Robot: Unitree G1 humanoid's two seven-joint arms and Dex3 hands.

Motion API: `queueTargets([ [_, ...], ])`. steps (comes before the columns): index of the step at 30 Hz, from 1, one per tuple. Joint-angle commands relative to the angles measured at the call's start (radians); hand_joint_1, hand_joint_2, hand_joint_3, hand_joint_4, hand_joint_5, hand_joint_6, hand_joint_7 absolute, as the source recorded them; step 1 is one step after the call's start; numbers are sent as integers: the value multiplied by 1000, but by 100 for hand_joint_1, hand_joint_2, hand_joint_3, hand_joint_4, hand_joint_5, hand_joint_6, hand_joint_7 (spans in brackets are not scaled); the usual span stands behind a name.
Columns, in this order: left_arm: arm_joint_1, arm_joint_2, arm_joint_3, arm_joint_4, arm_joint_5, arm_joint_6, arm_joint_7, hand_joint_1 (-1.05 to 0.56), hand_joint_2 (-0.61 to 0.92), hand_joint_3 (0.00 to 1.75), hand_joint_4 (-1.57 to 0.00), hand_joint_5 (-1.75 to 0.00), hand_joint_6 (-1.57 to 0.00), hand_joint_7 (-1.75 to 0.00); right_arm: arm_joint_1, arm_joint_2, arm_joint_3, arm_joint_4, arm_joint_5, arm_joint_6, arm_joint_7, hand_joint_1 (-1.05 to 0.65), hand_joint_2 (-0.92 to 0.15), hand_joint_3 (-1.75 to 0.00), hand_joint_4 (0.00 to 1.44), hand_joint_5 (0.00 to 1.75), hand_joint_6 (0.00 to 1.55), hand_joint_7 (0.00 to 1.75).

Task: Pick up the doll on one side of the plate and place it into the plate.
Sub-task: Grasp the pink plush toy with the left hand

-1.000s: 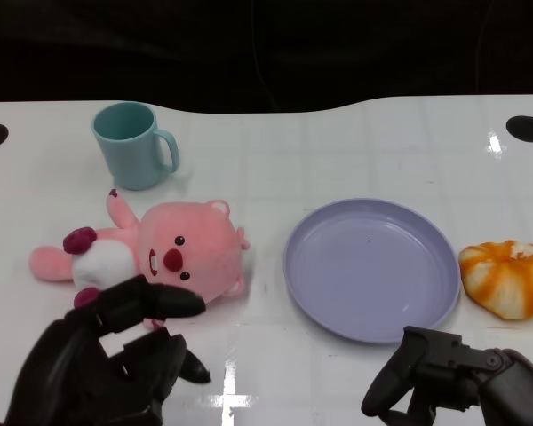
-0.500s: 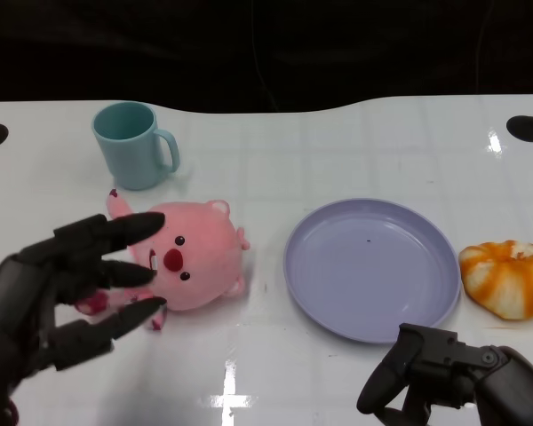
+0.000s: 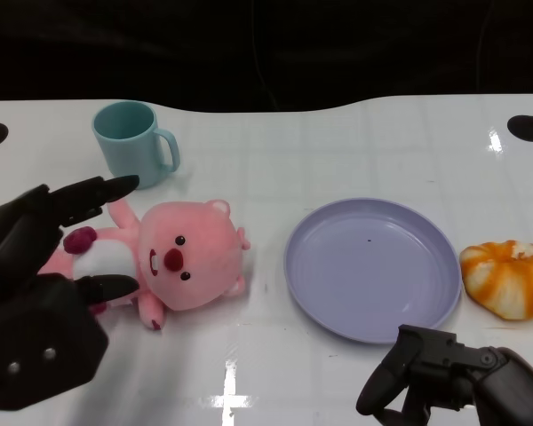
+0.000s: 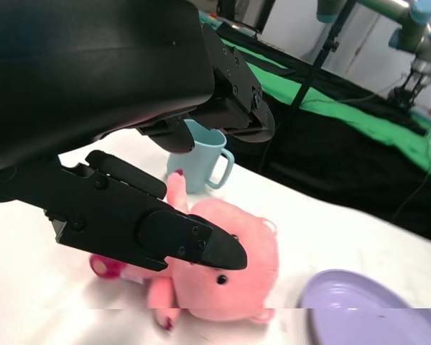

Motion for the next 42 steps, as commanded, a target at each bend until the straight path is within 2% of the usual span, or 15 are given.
queueTargets([
  [1, -63, 69, -44, 37, 92, 31, -61, -58, 92, 7, -4, -54, -33, 0, 0, -5, -2, -15, -3, 9, -6, -26, -92, -35, 66, 159, 59, 132],
  [8, -187, 106, -163, 136, 256, 57, -136, -60, 91, 2, -3, -46, -31, 0, 3, -5, -3, -20, 5, 13, -5, -25, -92, -35, 66, 159, 59, 132],
  [16, -321, 74, -287, 328, 367, 74, -178, -67, 92, 1, -2, -41, -29, 0, 5, -5, 4, -31, -1, 25, -10, -26, -92, -36, 66, 160, 59, 132],
  [21, -380, 37, -340, 449, 409, 80, -164, -69, 91, 0, -2, -38, -28, 0, 9, -5, 7, -33, -3, 25, -13, -26, -92, -35, 66, 159, 59, 131],
  [26, -440, -3, -381, 582, 436, 91, -154, -70, 91, 0, -8, -26, -28, 0, 12, -9, 7, -47, -6, 34, -12, -25, -92, -36, 66, 159, 59, 131],
  [31, -506, -47, -433, 772, 449, 61, -111, -70, 91, 0, -11, -21, -28, 0, 21, -10, 2, -56, 1, 40, -11, -25, -92, -36, 66, 159, 58, 131],
  [34, -524, -57, -445, 819, 442, 49, -97, -69, 90, 0, -12, -19, -29, 0, 23, -11, 1, -58, 1, 41, -10, -25, -92, -35, 65, 159, 58, 131],
  [42, -608, -143, -541, 1117, 448, -15, -34, -65, 91, 0, -18, -14, -33, -1, 39, -13, 4, -75, -4, 40, -12, -26, -92, -36, 66, 159, 58, 131],
])
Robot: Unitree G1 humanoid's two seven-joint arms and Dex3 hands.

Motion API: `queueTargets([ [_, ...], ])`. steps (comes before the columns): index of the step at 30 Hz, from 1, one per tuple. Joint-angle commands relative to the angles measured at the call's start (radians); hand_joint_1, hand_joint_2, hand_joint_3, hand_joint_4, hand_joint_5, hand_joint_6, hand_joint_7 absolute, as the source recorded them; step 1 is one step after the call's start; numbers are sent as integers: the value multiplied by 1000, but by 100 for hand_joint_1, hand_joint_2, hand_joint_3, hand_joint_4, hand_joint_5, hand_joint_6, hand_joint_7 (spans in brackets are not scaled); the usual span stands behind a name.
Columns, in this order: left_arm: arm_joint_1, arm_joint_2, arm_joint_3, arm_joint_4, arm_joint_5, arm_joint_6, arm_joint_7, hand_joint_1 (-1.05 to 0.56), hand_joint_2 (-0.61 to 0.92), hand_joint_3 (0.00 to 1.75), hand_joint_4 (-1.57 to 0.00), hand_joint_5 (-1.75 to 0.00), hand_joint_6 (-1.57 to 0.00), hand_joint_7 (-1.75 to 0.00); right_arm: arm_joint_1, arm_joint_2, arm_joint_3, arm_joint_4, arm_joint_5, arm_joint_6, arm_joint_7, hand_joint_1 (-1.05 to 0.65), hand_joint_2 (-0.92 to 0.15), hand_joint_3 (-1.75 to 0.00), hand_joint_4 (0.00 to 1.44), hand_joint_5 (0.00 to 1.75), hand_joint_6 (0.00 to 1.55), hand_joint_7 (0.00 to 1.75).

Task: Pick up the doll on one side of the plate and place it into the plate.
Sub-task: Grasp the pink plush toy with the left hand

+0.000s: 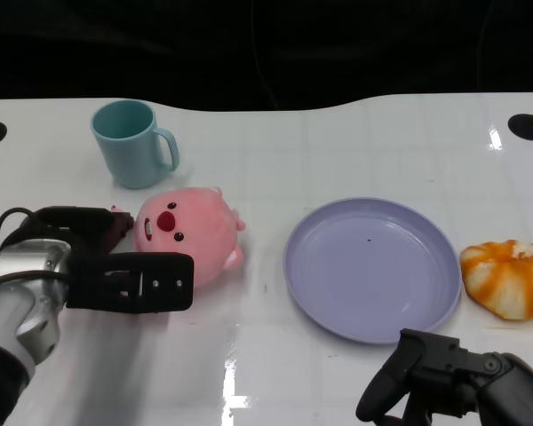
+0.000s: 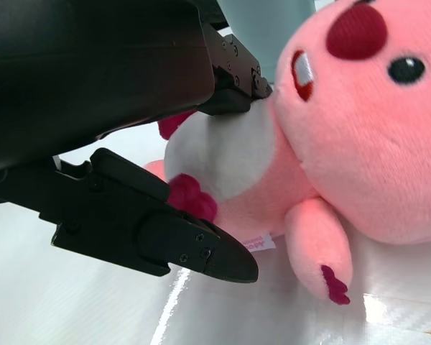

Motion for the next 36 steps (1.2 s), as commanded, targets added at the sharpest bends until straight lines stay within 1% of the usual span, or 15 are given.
queueTargets([
  [1, -2, -27, -42, 101, 0, -31, 0, -63, 91, 1, -20, -13, -34, -1, 6, -9, -4, -12, -1, 3, -2, -26, -92, -36, 66, 159, 59, 131],
  [3, -5, -45, -48, 145, -10, -45, 26, -61, 92, 1, -22, -12, -36, -1, 6, -9, -2, -17, -4, 8, -3, -26, -92, -36, 66, 159, 59, 131],
  [7, 14, -89, -21, 241, -60, -88, 143, -40, 92, 4, -66, -16, -77, -6, 7, -7, 3, -27, -11, 22, -5, -26, -92, -35, 66, 158, 59, 131],
  [8, 16, -95, -19, 259, -67, -97, 168, -34, 92, 5, -82, -40, -96, -5, 7, -6, 3, -29, -11, 26, -5, -27, -92, -35, 66, 158, 59, 131],
  [9, 24, -97, -15, 269, -74, -110, 202, -32, 92, 5, -81, -66, -105, -3, 7, -6, 4, -30, -13, 26, -5, -26, -92, -35, 66, 158, 59, 131],
  [10, 29, -96, -13, 278, -79, -123, 228, -29, 91, 3, -80, -115, -119, -6, 6, -6, 3, -30, -13, 25, -5, -26, -92, -35, 66, 158, 59, 131],
  [12, 42, -93, -8, 284, -89, -142, 284, -27, 92, 4, -79, -149, -130, -9, 5, -6, 2, -29, -12, 26, -4, -26, -92, -35, 67, 158, 59, 130],
  [13, 47, -92, -6, 287, -93, -148, 308, -27, 92, 13, -77, -164, -100, -80, 4, -6, 1, -29, -11, 28, -3, -26, -92, -35, 67, 158, 59, 130],
  [14, 49, -91, -5, 290, -96, -152, 325, -27, 92, 17, -77, -169, -81, -120, 4, -6, 1, -29, -11, 29, -3, -26, -92, -35, 67, 158, 59, 130],
  [18, 91, -84, 46, 263, -141, -192, 456, -25, 92, 31, -80, -174, -57, -170, 0, -7, -4, -22, -6, 33, 0, -27, -92, -35, 67, 159, 59, 130],
  [19, 100, -84, 63, 257, -158, -205, 484, -23, 89, 39, -84, -174, -62, -172, -1, -7, -5, -19, -5, 29, 0, -27, -92, -35, 67, 159, 59, 130],
  [20, 111, -86, 83, 251, -178, -222, 513, -22, 76, 70, -91, -175, -67, -174, -2, -7, -6, -16, -4, 25, 1, -26, -92, -35, 67, 159, 59, 130],
  [22, 131, -87, 124, 234, -220, -256, 561, -20, 65, 91, -94, -175, -70, -174, -5, -6, -8, -11, 0, 20, 2, -26, -92, -35, 67, 159, 59, 130],
  [28, 179, -93, 250, 101, -366, -257, 513, -20, 63, 100, -95, -175, -74, -175, -10, -6, -8, -5, 7, 23, 3, -25, -92, -35, 67, 159, 59, 130],
  [36, 260, -99, 323, -177, -444, -165, 409, -13, 35, 139, -97, -175, -78, -175, -11, -9, -7, 1, 7, 15, 3, -25, -92, -35, 66, 159, 59, 130],
])
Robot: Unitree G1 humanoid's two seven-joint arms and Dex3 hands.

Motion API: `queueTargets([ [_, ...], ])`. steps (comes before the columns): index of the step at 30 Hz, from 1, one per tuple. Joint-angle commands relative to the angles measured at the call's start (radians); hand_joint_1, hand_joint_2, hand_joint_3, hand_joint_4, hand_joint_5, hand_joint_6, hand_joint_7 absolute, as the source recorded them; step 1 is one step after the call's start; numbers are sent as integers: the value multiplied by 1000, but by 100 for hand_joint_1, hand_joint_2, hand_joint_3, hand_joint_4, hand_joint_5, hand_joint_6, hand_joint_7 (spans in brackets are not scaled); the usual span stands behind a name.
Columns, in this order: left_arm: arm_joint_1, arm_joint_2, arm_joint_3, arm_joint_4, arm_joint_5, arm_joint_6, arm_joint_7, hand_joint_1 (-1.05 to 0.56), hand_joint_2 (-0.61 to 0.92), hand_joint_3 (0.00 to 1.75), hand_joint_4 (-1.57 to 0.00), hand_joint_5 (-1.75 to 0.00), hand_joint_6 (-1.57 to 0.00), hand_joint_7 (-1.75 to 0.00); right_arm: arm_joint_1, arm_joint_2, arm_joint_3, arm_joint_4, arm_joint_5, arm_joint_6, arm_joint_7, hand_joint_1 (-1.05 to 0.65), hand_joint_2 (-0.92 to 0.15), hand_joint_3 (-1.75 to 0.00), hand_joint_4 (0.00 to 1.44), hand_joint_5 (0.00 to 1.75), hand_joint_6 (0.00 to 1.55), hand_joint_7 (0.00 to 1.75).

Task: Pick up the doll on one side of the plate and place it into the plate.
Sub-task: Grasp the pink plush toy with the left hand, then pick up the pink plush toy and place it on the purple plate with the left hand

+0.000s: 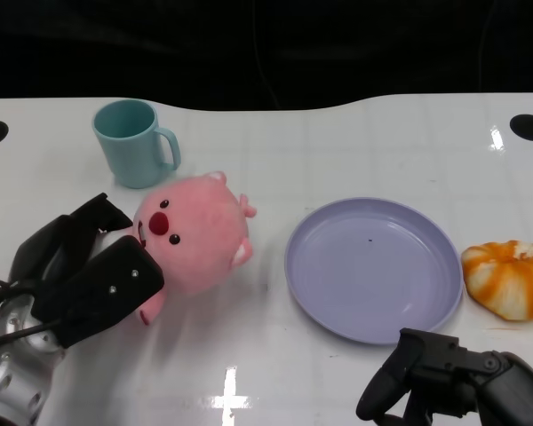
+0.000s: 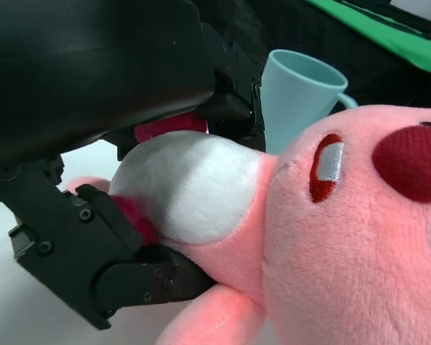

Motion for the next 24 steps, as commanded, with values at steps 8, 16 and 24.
queueTargets([
  [8, -14, -22, 8, -228, -9, 59, -91, -16, 28, 153, -98, -175, -81, -175, -8, -6, 4, 12, -1, -8, -2, -25, -92, -36, 66, 159, 59, 130],
  [16, -120, -107, -62, -261, 39, 167, -163, -16, 39, 132, -100, -175, -81, -175, -13, -2, 27, 15, -13, -11, -10, -26, -92, -35, 67, 159, 60, 130],
  [24, -205, -196, -168, -229, 122, 291, -201, -20, 45, 119, -98, -175, -76, -175, -11, -1, 44, 2, -28, 2, -16, -26, -92, -35, 68, 159, 60, 130],
])
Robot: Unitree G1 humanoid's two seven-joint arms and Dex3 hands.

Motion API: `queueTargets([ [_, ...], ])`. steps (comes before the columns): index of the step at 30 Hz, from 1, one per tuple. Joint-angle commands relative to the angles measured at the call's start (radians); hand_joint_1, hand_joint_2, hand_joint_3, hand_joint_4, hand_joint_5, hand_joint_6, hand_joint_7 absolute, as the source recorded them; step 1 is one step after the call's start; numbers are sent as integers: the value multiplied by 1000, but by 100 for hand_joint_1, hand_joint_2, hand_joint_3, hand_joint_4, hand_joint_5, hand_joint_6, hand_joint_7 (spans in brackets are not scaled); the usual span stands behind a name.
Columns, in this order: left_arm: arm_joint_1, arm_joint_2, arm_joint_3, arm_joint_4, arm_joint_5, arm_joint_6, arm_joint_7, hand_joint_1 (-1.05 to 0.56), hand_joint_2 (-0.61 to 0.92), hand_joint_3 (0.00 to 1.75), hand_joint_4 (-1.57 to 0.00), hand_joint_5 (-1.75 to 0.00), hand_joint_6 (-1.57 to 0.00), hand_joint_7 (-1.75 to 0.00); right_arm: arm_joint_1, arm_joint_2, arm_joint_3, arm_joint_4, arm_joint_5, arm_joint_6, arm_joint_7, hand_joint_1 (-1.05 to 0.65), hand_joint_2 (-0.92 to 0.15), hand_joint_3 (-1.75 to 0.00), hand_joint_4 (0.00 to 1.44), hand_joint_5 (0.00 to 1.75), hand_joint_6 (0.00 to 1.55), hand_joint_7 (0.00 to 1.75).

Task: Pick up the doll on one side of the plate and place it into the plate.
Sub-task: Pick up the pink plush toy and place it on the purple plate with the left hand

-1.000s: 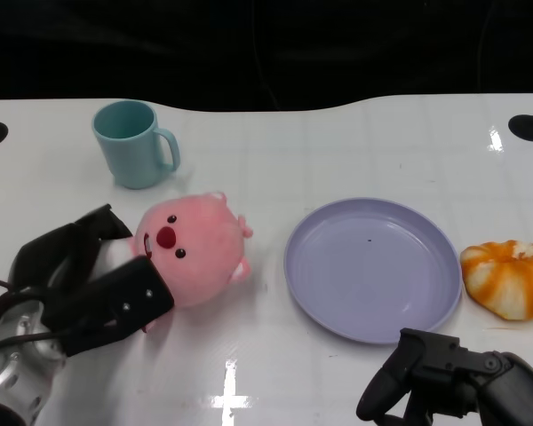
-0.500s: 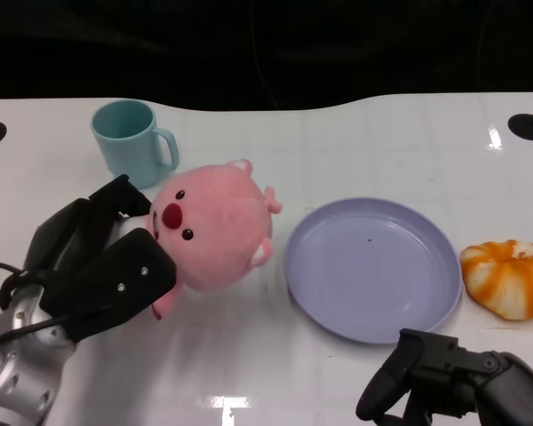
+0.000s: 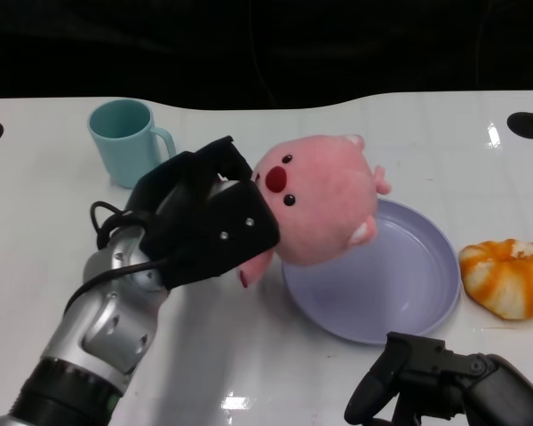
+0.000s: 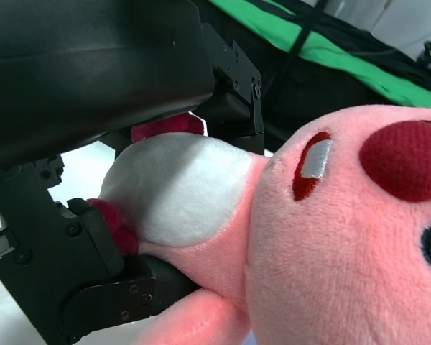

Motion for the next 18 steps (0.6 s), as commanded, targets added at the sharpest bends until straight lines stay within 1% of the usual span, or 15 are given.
queueTargets([
  [1, -78, -41, -50, 40, 46, 75, -28, -22, 48, 117, -97, -175, -74, -175, 3, -5, 5, -13, -9, 4, -8, -26, -92, -35, 68, 159, 60, 130],
  [7, -160, -121, -105, 124, 77, 184, -56, -24, 49, 116, -93, -175, -70, -175, 7, 0, 14, -20, -17, 7, -11, -26, -92, -35, 68, 158, 60, 130],
  [9, -185, -145, -122, 158, 85, 207, -60, -24, 53, 110, -89, -175, -67, -172, 7, 2, 17, -22, -15, 8, -12, -26, -92, -35, 68, 158, 60, 130],
  [12, -208, -174, -140, 202, 91, 216, -53, -25, 59, 97, -87, -175, -69, -163, 7, 4, 21, -20, -17, 6, -15, -26, -92, -35, 68, 158, 60, 130],
  [16, -224, -199, -144, 233, 86, 224, -49, -22, 59, 91, -86, -175, -69, -159, 4, 5, 32, -21, -24, 4, -21, -26, -92, -35, 69, 158, 60, 130],
  [17, -226, -204, -140, 234, 81, 230, -51, -21, 58, 88, -85, -175, -70, -157, 4, 5, 35, -23, -26, 5, -23, -26, -92, -35, 69, 158, 60, 130],
  [18, -228, -208, -135, 233, 76, 239, -57, -21, 58, 83, -84, -175, -70, -150, 5, 5, 37, -25, -28, 8, -24, -26, -92, -35, 69, 158, 60, 130],
])
